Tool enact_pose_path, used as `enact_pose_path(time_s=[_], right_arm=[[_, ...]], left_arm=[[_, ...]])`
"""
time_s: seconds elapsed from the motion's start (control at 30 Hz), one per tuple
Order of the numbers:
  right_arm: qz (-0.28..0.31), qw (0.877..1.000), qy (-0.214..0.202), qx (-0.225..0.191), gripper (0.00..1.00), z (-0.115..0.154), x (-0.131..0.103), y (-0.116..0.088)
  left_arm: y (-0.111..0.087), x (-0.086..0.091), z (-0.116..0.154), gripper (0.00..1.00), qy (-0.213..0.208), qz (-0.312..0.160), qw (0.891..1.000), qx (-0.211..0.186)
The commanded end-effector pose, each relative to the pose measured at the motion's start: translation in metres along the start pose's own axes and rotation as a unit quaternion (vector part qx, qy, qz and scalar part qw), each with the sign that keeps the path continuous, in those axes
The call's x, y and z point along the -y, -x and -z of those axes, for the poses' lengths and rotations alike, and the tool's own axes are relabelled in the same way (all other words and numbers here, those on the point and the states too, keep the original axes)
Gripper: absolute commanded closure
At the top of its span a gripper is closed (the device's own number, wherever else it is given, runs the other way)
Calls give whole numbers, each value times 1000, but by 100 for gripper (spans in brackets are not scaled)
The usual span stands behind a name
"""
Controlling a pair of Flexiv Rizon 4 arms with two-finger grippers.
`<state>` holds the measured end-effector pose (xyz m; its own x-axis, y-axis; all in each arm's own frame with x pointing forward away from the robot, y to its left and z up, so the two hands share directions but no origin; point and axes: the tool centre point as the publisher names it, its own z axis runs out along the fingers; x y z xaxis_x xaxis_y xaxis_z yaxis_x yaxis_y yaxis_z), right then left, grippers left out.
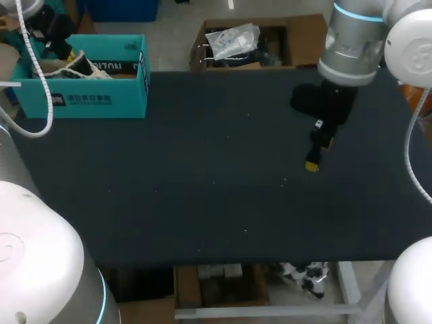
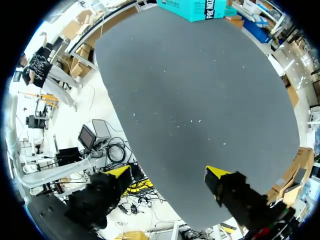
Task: Open the shoe tongue, take the insole out of the shoe, put the insole back into the shoe, and pack the shoe into the shoebox
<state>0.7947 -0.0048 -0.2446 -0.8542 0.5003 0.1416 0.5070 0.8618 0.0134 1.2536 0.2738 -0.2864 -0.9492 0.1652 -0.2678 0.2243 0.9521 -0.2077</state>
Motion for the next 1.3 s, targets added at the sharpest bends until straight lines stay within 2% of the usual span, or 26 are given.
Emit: enact_pose_path(time_s=[0.03, 0.23, 0.53, 0.77, 0.8, 0.83, 0.87, 0.97, 1.1, 1.3], right_arm=[[0, 1000, -2, 0, 0, 1, 0, 0], [0, 1000, -2, 0, 0, 1, 0, 0], [0, 1000, -2, 0, 0, 1, 0, 0], [0, 1000, -2, 0, 0, 1, 0, 0], [0, 1000, -2, 0, 0, 1, 0, 0], [0, 1000, -2, 0, 0, 1, 0, 0], [0, 1000, -2, 0, 0, 1, 0, 0], [0, 1000, -2, 0, 0, 1, 0, 0], [0, 1000, -2, 0, 0, 1, 0, 0], [0, 1000, -2, 0, 0, 1, 0, 0]], left_arm=[[13, 0, 3, 100, -164, -6, 984, -64], [16, 9, 12, 100, -163, -11, 985, -54], [17, 0, -27, 100, -176, 25, 979, -99], [10, 2, -35, 100, -153, 39, 981, -113], [9, 2, -34, 56, -149, 44, 981, -112], [8, 1, -31, 4, -146, 48, 982, -108], [7, 2, -27, 0, -144, 50, 983, -106], [5, 6, -8, 0, -135, 56, 985, -91], [3, 20, 24, 0, -119, 60, 988, -76], [2, 52, 72, 0, -53, 94, 990, -88]])
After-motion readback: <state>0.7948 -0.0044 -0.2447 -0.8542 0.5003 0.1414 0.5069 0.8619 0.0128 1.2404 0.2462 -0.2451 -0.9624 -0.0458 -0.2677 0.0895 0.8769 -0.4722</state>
